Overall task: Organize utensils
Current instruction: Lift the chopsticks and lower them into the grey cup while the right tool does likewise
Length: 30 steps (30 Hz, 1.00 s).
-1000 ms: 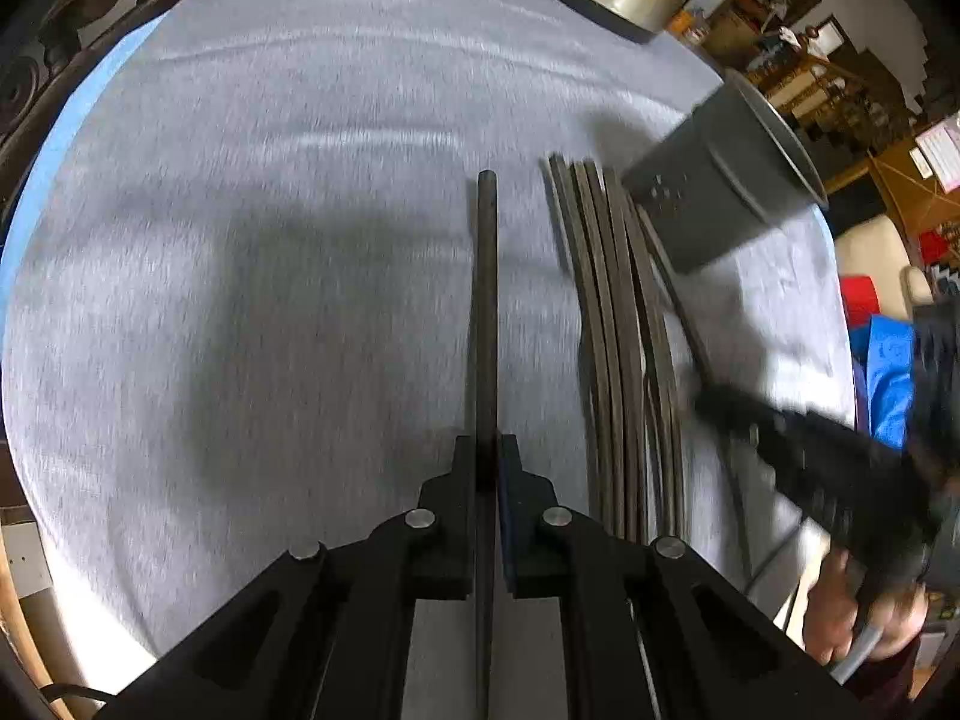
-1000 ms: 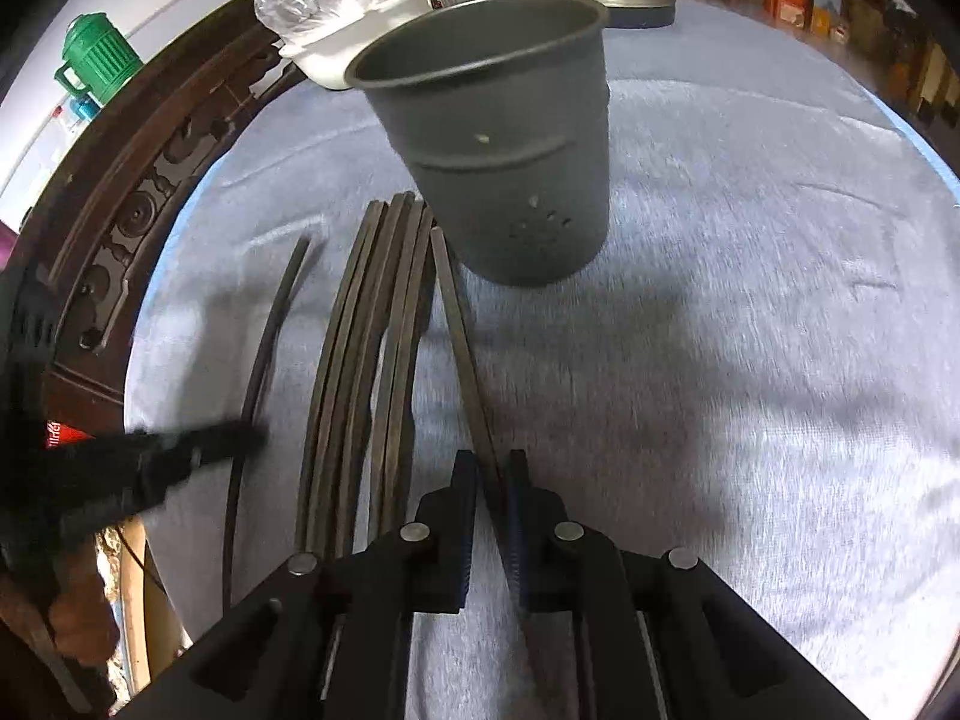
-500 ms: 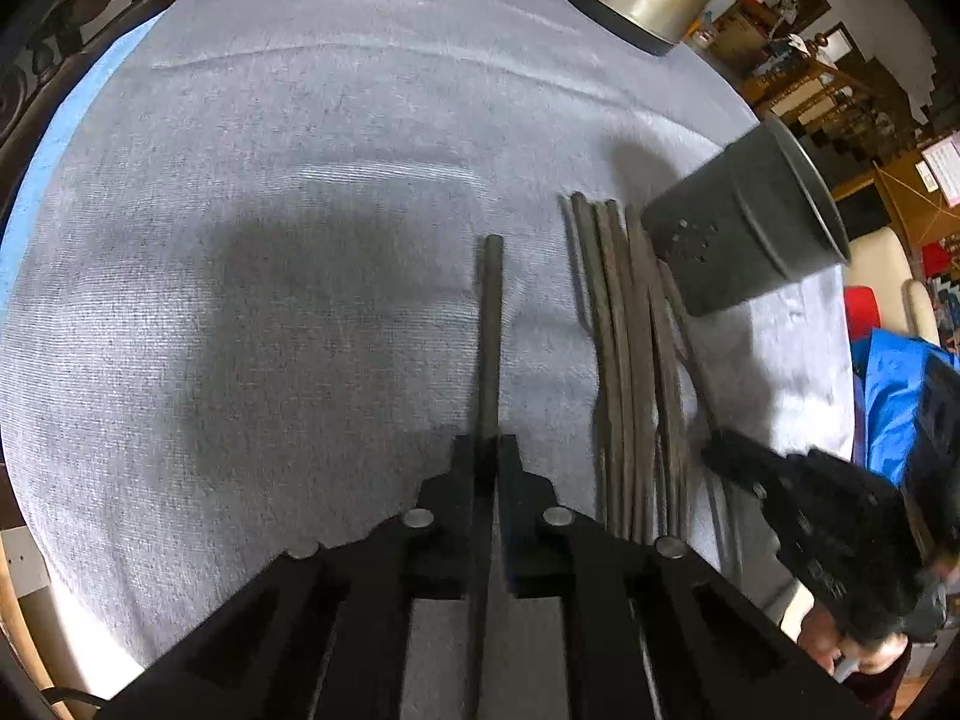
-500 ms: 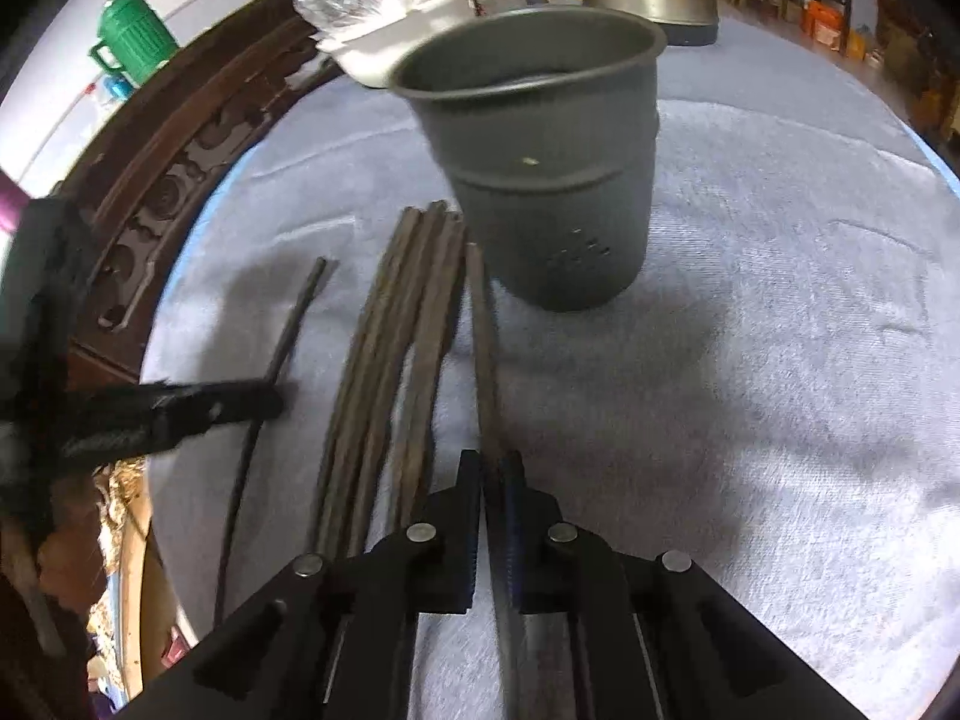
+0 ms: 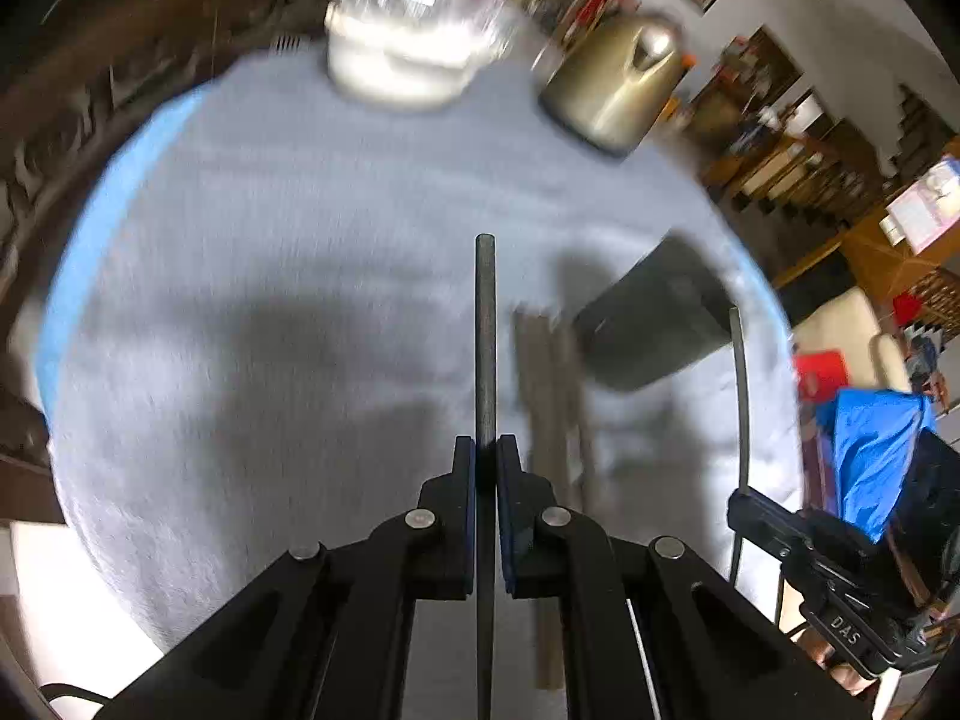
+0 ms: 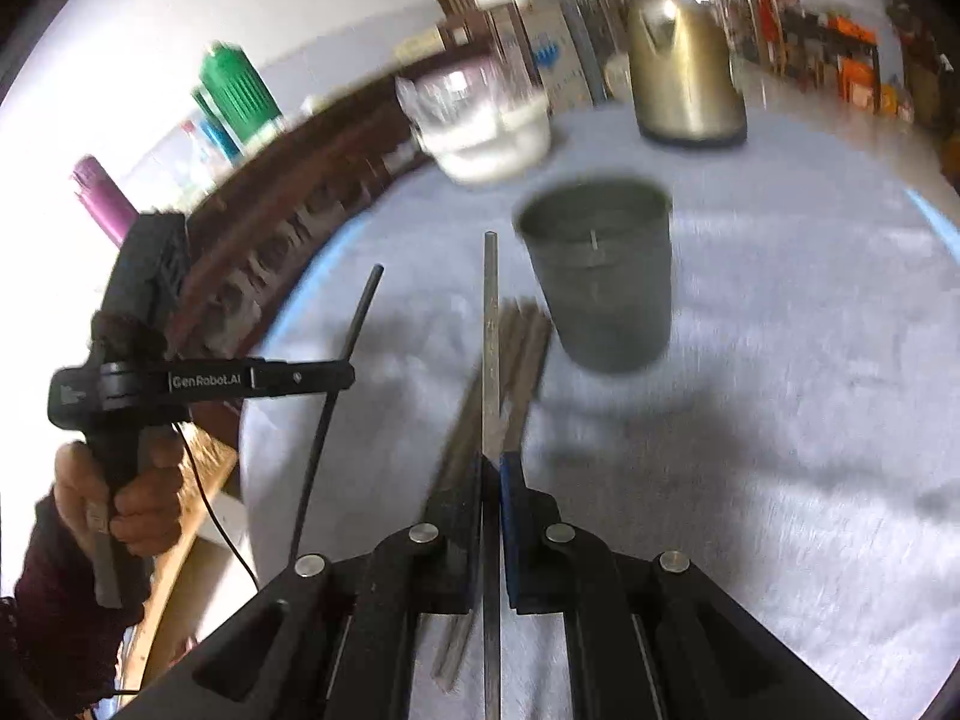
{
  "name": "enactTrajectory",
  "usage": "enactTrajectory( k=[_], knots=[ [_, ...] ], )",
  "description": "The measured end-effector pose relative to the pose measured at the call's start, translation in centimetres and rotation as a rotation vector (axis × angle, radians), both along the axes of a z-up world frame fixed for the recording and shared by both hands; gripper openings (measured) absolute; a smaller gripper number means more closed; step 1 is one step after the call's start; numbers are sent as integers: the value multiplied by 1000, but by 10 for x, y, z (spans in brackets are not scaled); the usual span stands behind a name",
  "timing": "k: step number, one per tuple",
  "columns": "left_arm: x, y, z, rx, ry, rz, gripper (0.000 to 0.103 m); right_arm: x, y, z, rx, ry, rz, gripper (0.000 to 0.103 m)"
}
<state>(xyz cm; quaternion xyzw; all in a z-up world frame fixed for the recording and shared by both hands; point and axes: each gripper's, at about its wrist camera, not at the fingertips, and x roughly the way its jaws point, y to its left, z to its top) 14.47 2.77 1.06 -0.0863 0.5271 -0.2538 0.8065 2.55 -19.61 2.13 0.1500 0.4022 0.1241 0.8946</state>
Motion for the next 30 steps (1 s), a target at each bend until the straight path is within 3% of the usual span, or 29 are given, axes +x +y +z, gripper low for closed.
enactTrajectory(
  k=[2,4,10,16,18,23,30],
  knots=[
    [-3,9,15,-33,-55,8,7,0,-5,15,44,-80,-21,7],
    [-17,1,50,-69,-115,20,7,0,-15,30,101,-167,-57,7],
    [-10,-10,113,-167,-290,78,7,13,-40,69,196,-417,-175,7],
    [13,-43,156,-270,-505,140,7,47,-45,85,176,-570,-254,7],
    [22,-54,164,-287,-567,168,7,58,-44,87,152,-609,-291,7],
    [46,-76,163,-308,-628,204,7,81,-44,90,88,-688,-358,7],
    [57,-108,126,-279,-632,172,7,103,-47,66,-21,-661,-370,7]
  ],
)
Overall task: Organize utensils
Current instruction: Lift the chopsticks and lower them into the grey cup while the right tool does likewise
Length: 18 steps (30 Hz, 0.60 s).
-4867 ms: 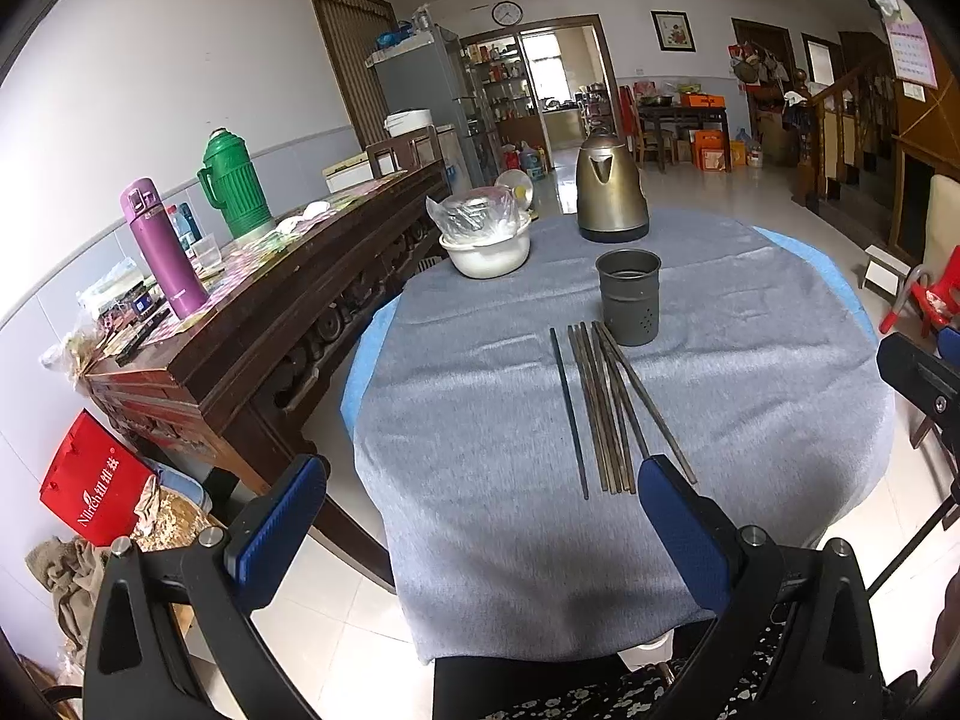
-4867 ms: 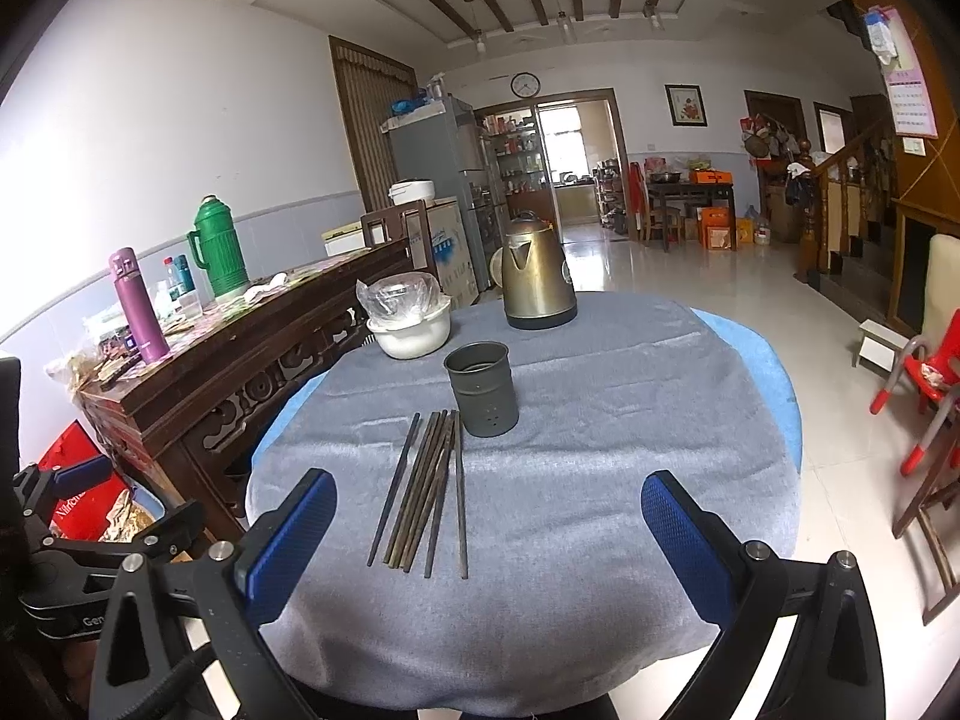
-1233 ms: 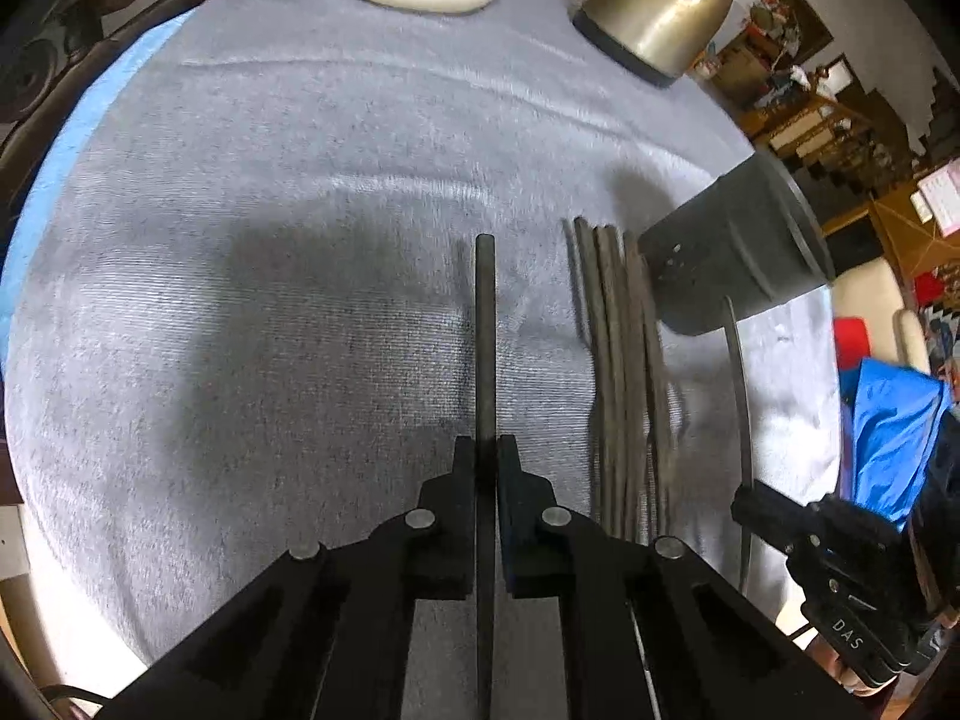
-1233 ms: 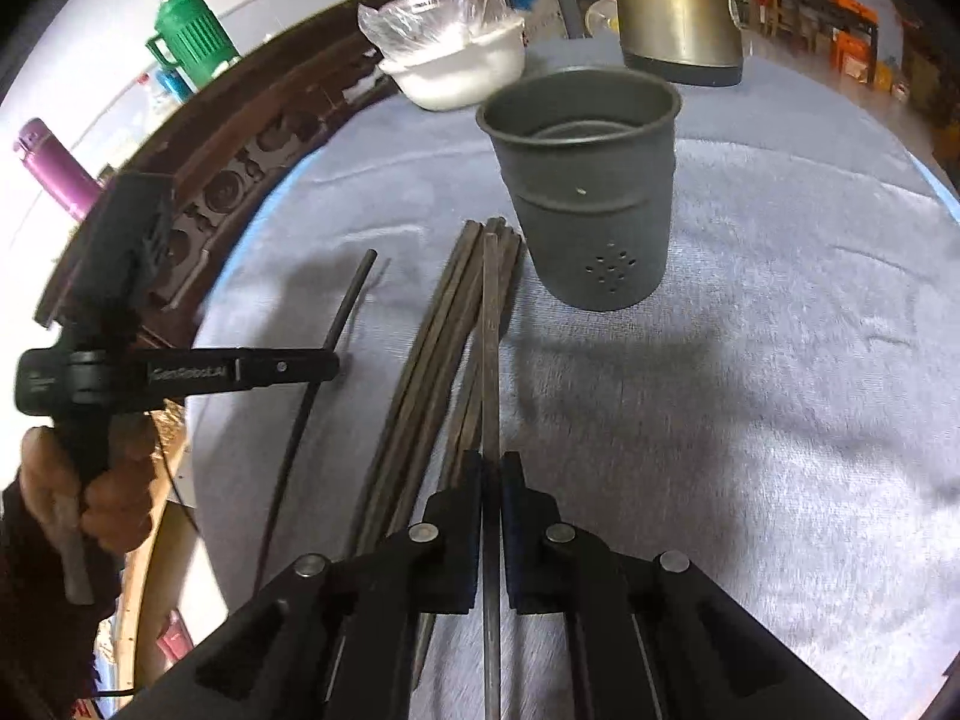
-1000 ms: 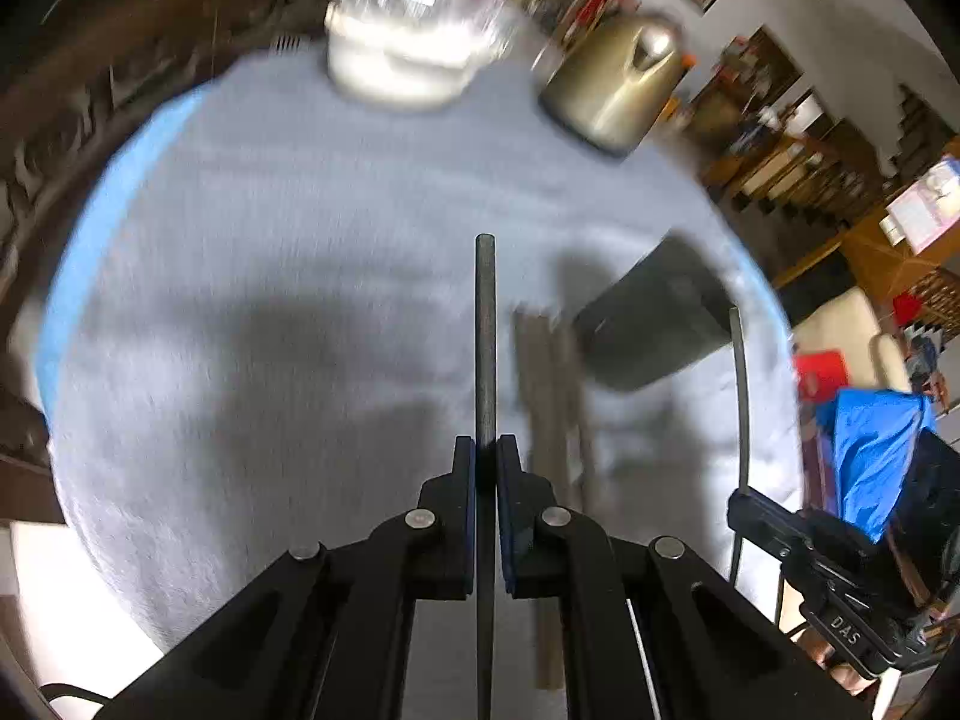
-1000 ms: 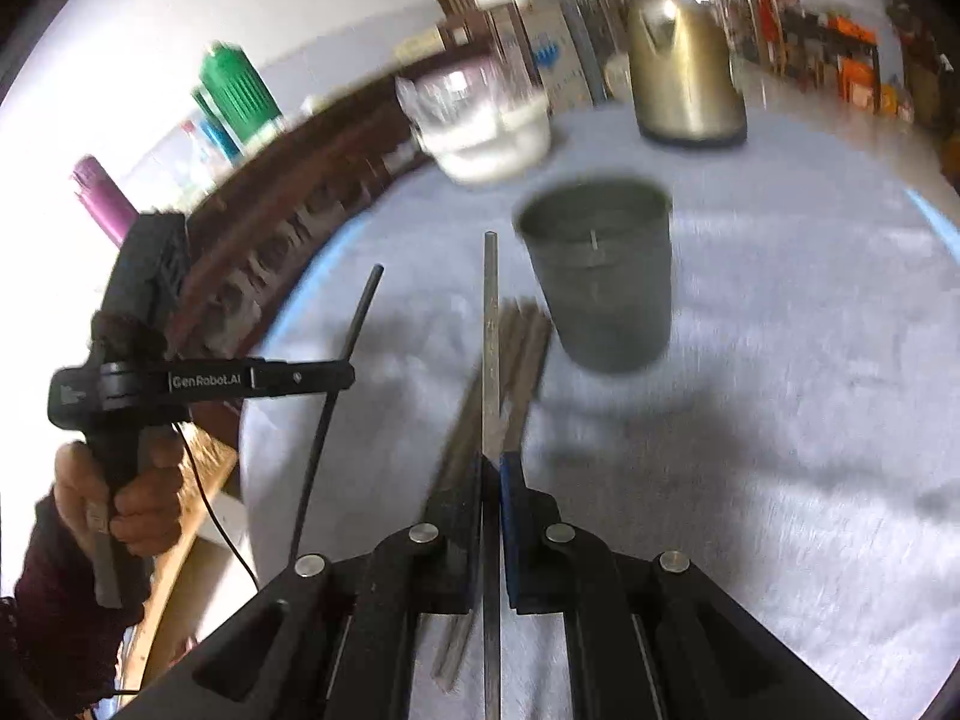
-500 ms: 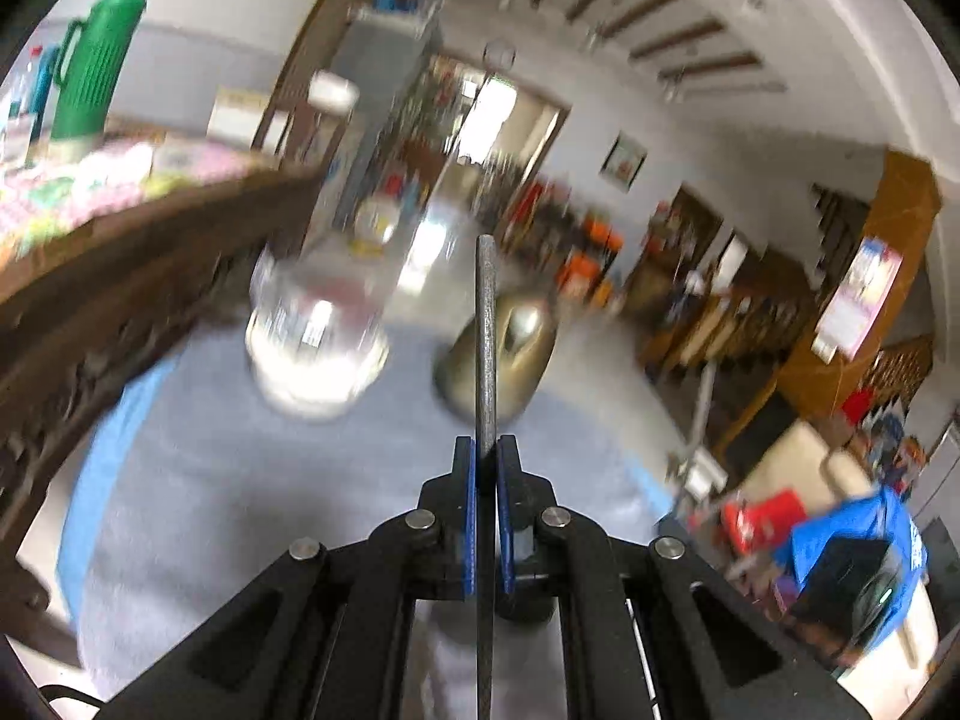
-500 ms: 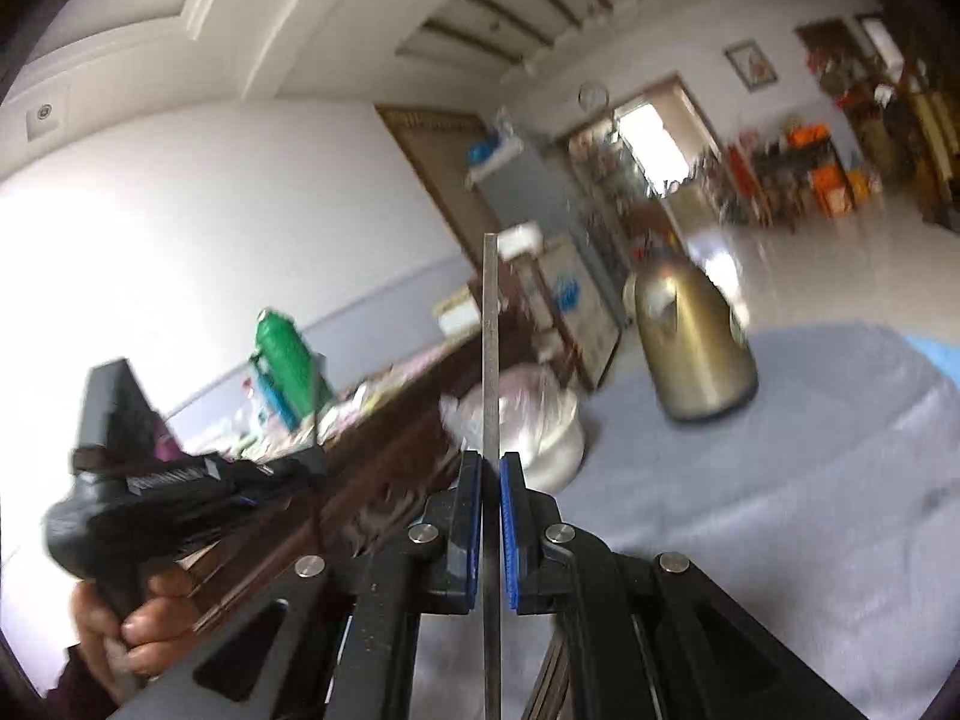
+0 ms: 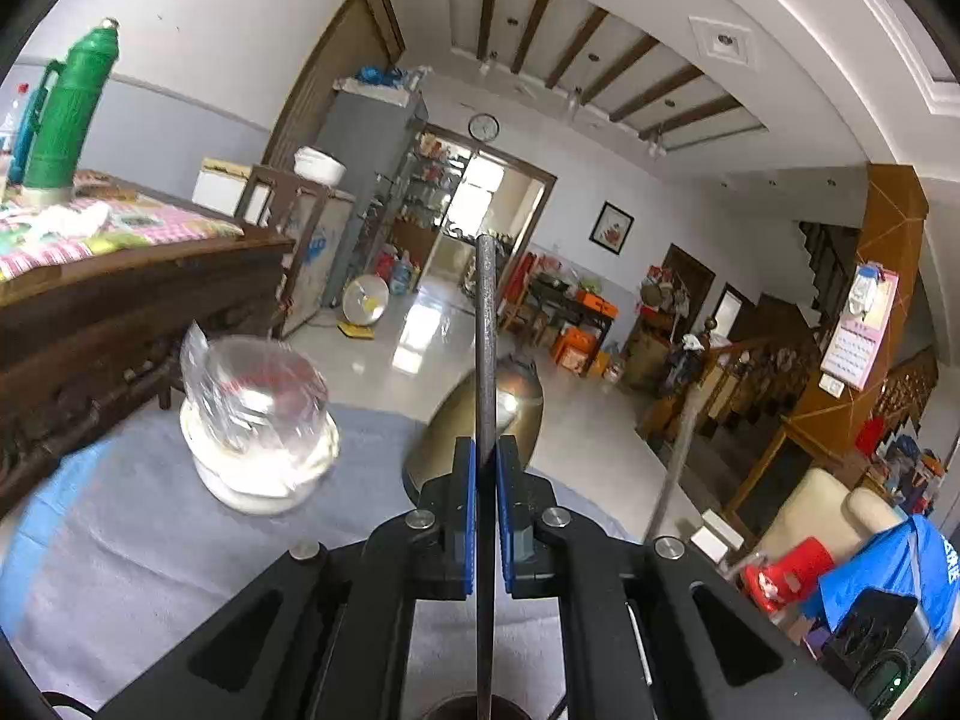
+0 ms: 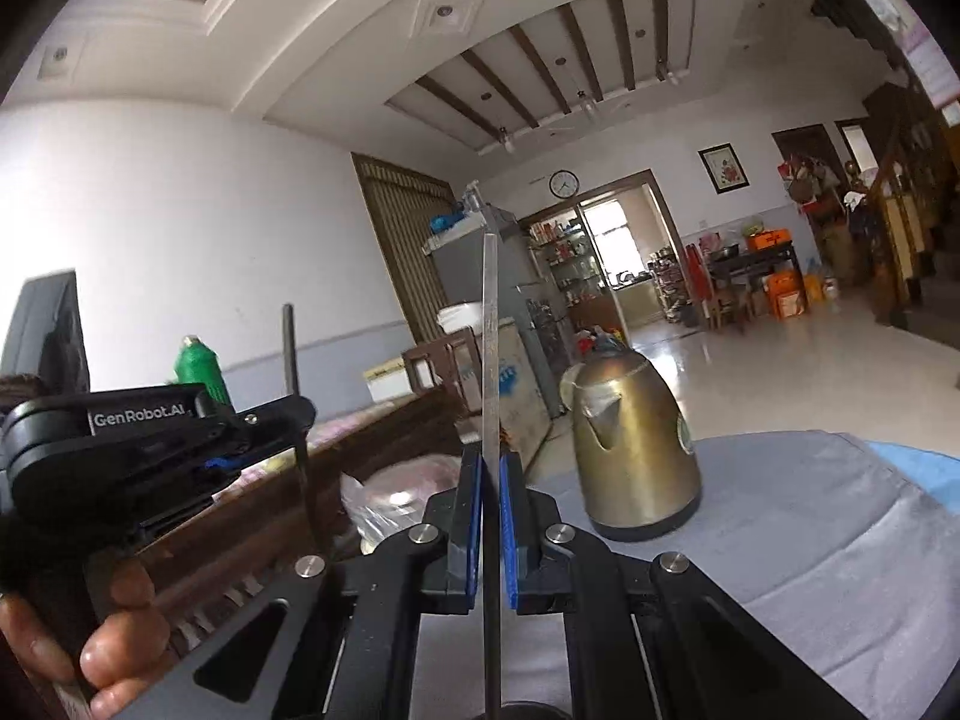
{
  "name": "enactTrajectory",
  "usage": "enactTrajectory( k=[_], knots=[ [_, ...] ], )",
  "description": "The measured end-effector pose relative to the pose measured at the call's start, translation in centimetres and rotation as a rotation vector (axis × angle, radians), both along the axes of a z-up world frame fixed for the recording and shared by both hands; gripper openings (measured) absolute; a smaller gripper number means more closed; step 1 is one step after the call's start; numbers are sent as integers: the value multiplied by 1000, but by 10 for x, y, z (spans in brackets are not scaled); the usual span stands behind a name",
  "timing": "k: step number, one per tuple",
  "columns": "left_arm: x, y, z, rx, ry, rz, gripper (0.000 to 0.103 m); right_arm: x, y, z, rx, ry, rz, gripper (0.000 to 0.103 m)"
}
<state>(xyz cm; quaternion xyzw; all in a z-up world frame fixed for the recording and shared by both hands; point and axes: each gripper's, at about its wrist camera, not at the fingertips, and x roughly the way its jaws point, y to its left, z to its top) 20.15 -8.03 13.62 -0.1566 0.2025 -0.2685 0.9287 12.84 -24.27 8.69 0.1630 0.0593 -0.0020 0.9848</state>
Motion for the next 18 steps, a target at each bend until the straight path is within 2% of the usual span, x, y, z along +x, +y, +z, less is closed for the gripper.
enactTrajectory(
  k=[4,9,13,18],
  knots=[
    [4,-9,-24,19,15,6,7,6,-2,-16,2,31,-9,7],
    [-4,-15,-47,53,-9,28,7,-5,1,-28,-20,51,-3,7],
    [-16,-15,-59,78,-8,8,7,-18,7,-28,-40,64,8,7],
    [-31,-4,-65,67,12,-9,7,-36,10,-31,-56,84,25,7]
  ],
)
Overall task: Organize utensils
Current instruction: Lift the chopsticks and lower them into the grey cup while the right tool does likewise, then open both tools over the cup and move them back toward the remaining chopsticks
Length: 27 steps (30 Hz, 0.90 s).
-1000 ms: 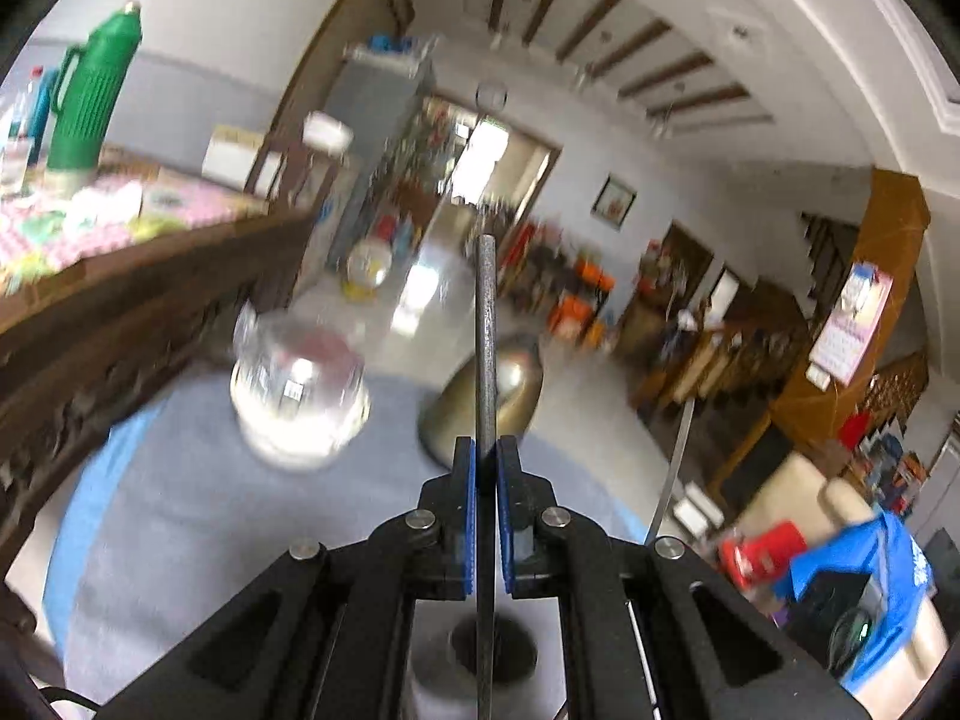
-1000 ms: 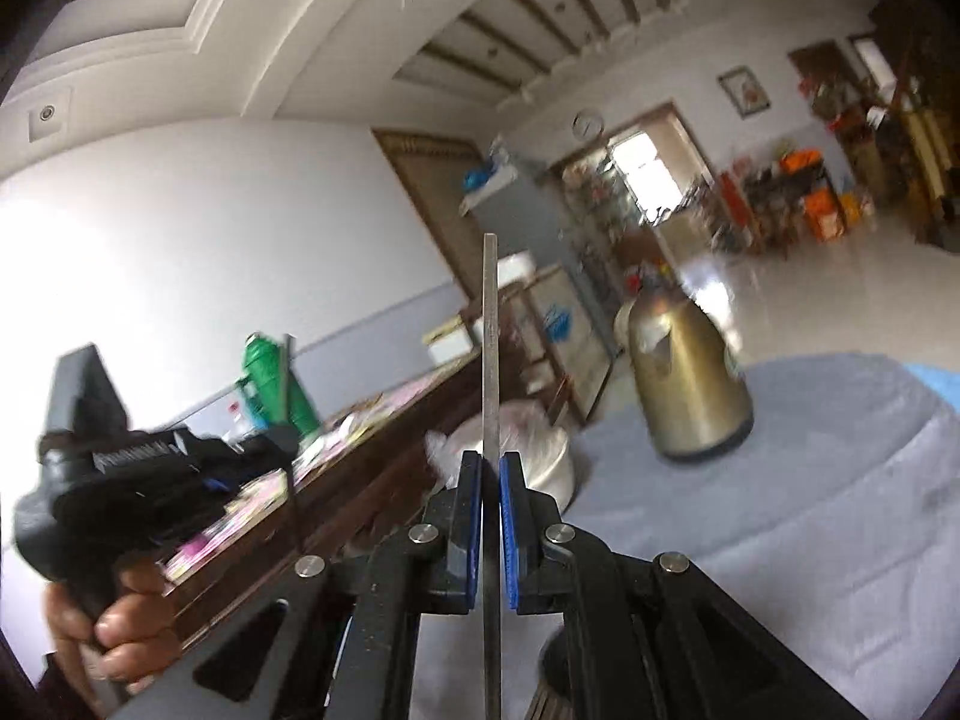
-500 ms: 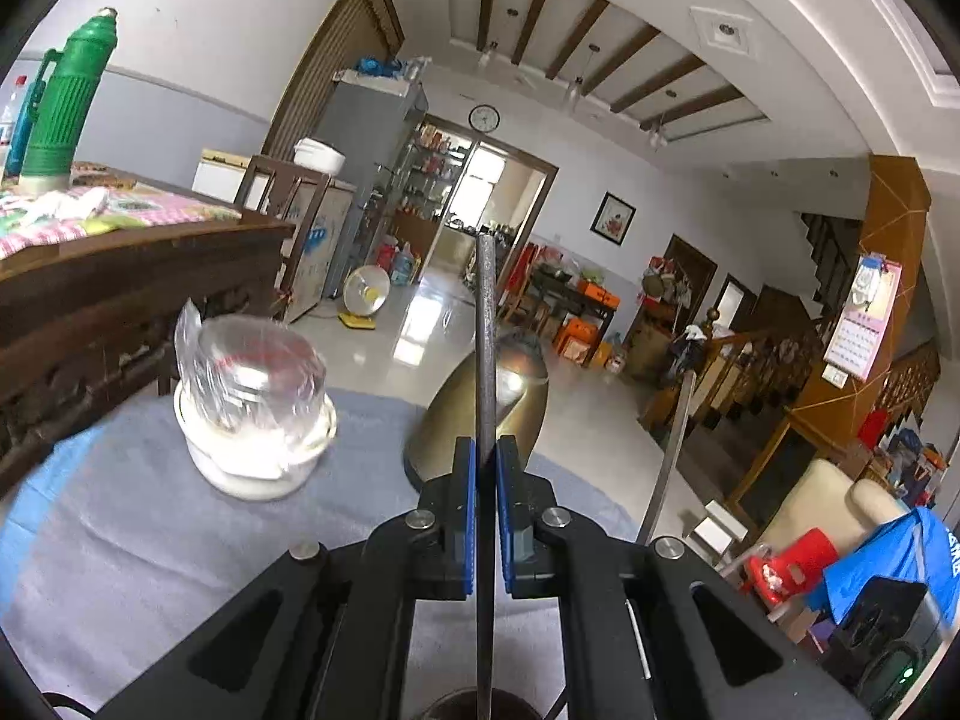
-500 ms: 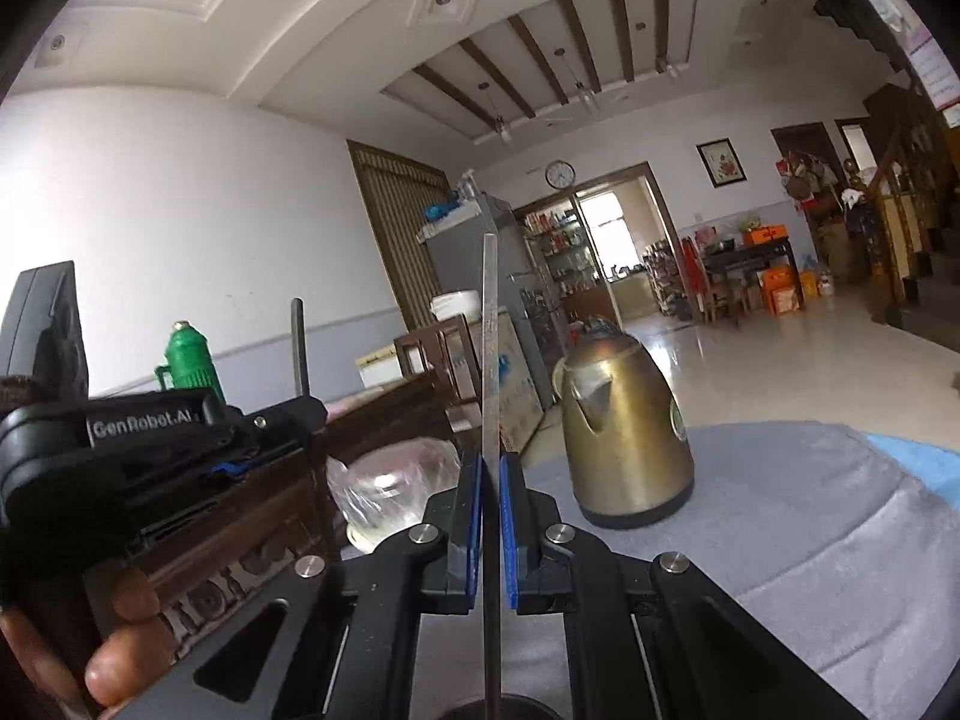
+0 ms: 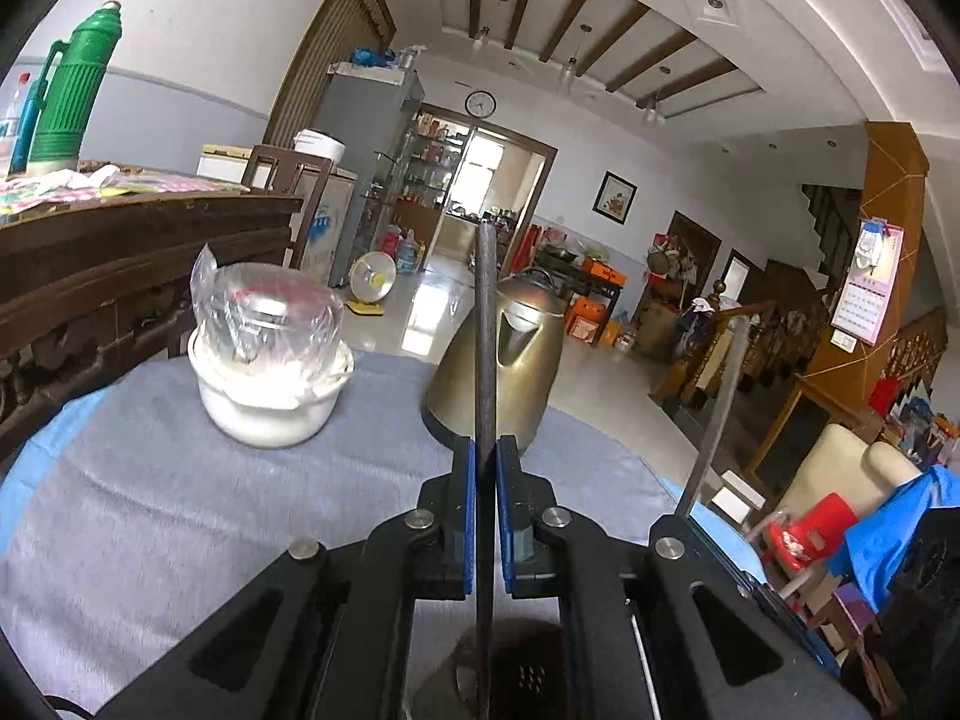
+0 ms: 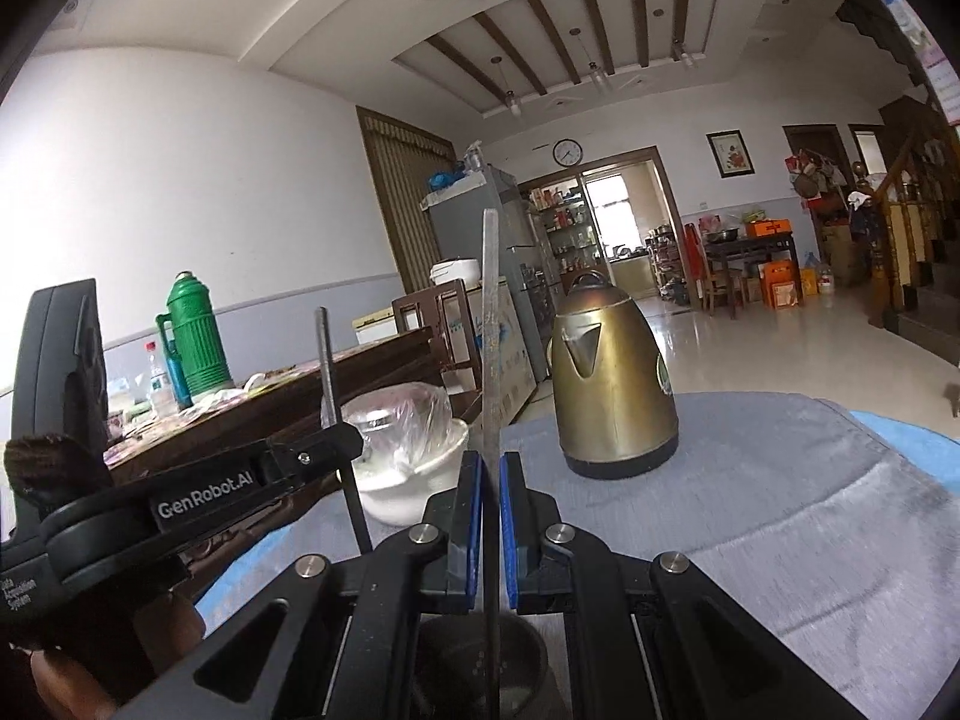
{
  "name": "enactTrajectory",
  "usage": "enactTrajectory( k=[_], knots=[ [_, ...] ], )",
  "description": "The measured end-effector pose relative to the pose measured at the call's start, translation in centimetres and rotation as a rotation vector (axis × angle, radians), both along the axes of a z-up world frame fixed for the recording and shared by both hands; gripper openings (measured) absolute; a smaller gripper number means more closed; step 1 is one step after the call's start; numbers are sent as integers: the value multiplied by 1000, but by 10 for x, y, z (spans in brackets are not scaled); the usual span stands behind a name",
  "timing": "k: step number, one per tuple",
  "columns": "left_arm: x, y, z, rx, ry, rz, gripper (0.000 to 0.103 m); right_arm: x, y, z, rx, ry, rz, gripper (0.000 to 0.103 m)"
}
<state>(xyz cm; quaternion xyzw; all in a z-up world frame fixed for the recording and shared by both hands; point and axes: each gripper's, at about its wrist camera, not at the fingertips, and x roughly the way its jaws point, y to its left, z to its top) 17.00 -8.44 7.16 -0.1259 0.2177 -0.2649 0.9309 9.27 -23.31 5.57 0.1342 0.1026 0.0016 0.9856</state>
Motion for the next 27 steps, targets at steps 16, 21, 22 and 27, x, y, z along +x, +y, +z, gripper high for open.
enactTrajectory(
  k=[16,21,22,27],
  knots=[
    [-66,80,-19,74,147,-62,45,-79,-17,3,97,114,67,13],
    [-89,87,-47,127,260,-84,46,-107,-16,-3,150,134,95,13],
    [-92,87,-52,139,280,-86,46,-110,-14,-6,162,150,110,13],
    [-107,89,-87,176,396,-58,46,-113,6,-38,182,284,171,13]
  ],
)
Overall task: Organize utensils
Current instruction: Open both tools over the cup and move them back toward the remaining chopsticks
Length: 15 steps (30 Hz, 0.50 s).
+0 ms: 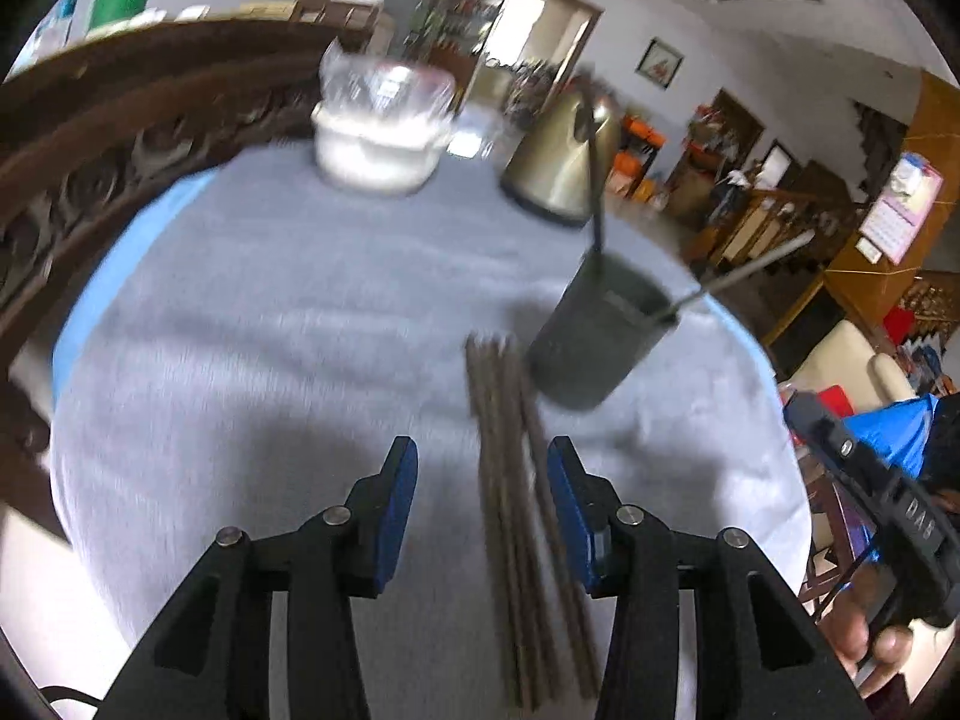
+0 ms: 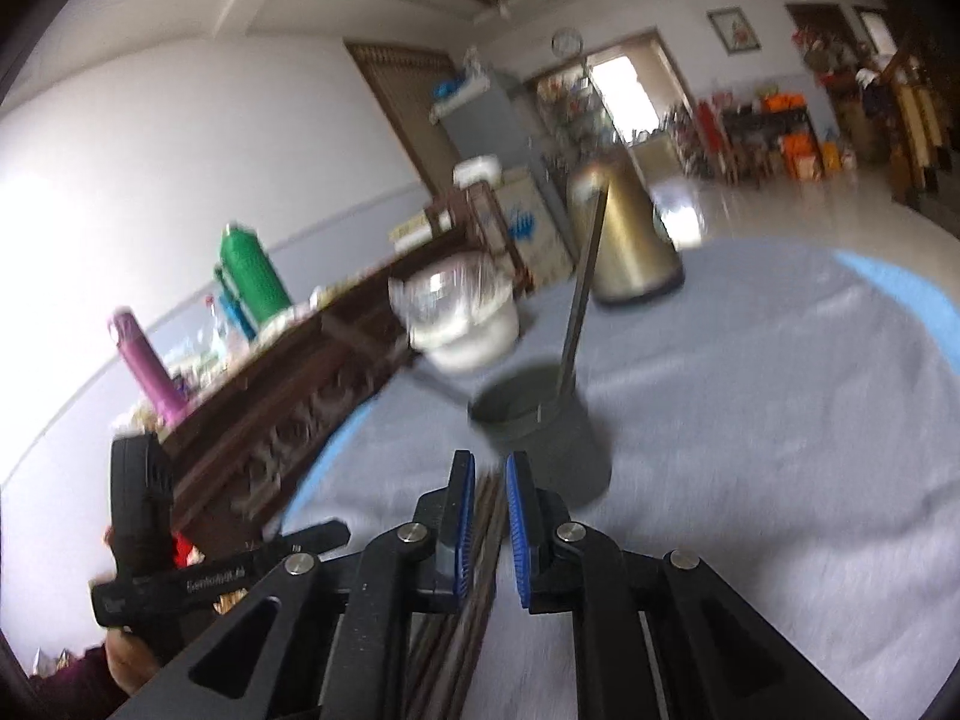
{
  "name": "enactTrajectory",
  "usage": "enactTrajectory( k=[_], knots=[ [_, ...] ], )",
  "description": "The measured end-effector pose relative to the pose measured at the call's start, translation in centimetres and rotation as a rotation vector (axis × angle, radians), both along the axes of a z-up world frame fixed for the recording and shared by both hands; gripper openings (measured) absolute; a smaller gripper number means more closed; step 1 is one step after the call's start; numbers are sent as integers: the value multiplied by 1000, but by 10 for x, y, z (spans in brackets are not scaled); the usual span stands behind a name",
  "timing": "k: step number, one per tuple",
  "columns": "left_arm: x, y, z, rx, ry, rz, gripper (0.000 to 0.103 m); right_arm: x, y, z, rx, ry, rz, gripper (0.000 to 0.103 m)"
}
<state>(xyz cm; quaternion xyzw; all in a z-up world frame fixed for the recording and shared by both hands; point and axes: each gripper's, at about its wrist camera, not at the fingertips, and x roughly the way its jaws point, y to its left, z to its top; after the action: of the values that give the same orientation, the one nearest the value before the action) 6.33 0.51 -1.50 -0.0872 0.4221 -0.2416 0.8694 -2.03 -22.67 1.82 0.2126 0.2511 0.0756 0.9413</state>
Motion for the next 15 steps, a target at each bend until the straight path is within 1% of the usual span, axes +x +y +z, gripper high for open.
enactTrajectory(
  k=[2,4,7,10,14,15],
  knots=[
    [-7,-3,-9,35,34,-9,46,4,8,-19,36,77,44,13],
    [-14,-7,-17,50,58,-37,46,7,13,-34,38,134,63,13],
    [-23,-6,-26,62,75,-50,46,10,15,-47,42,170,64,13],
    [-21,-3,-33,72,93,-38,46,16,9,-54,86,186,48,13],
    [-11,4,-33,49,122,-12,46,31,8,-60,105,215,42,13],
    [-9,4,-33,47,122,-13,46,36,8,-64,129,233,42,13]
  ],
)
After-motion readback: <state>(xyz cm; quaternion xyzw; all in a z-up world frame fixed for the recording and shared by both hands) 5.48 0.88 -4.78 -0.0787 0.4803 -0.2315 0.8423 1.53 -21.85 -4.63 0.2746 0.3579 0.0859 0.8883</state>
